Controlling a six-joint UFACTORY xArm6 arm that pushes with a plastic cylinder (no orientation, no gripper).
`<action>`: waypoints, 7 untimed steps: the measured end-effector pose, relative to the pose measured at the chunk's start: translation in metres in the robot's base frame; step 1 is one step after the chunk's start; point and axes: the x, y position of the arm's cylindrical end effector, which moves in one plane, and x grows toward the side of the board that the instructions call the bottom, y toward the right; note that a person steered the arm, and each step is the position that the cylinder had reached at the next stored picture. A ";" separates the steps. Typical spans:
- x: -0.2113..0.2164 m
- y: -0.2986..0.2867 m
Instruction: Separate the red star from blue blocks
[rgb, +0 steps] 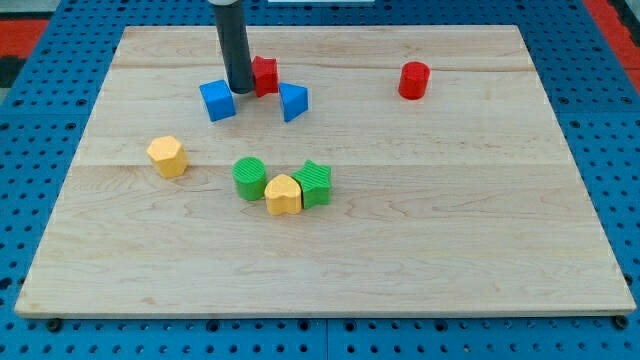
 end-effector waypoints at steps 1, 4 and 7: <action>-0.009 0.018; -0.052 0.021; -0.067 0.144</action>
